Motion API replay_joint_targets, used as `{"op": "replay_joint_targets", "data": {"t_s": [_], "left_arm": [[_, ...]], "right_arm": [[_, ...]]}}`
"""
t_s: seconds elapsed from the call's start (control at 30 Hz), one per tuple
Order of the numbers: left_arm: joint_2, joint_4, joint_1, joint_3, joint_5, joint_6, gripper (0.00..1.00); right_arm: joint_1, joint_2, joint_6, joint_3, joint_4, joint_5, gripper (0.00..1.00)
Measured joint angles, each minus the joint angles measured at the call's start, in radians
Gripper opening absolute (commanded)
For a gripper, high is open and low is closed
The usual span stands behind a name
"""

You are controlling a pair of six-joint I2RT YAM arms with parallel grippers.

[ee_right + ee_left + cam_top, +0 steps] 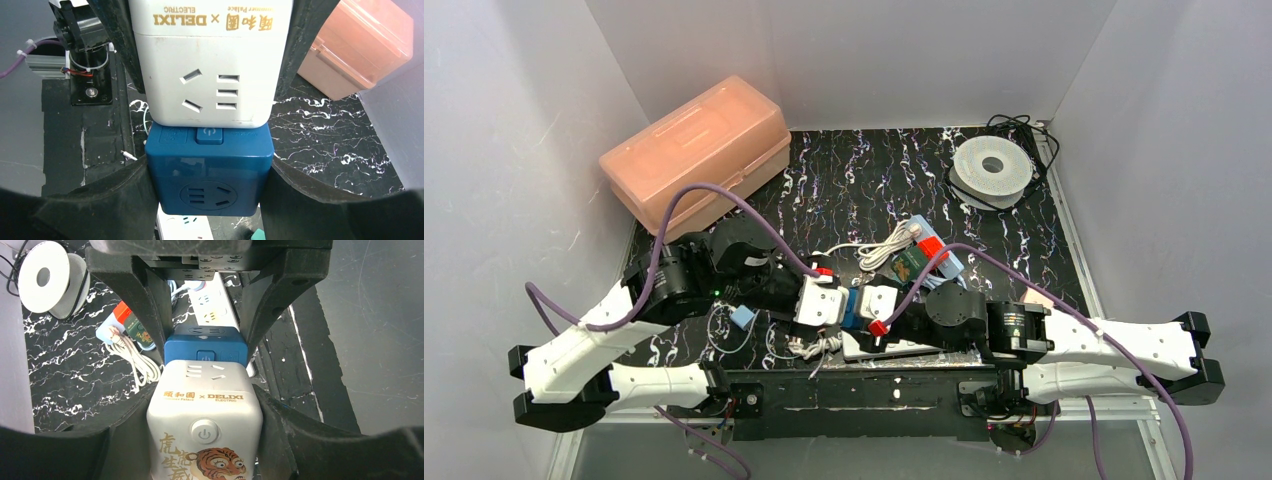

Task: Pull the plug off the socket
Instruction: Remove the plug from the socket.

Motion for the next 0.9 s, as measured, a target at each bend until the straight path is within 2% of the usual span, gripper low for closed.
{"op": "replay_joint_targets", "data": {"t_s": [0.9], "left_arm": [[0.047,-0.09,-0.003,0.097,0.001,-0.004,0.0]], "right_arm": [[0.006,-0.041,0.025,-0.073,0.108,-0.007,0.01]]}}
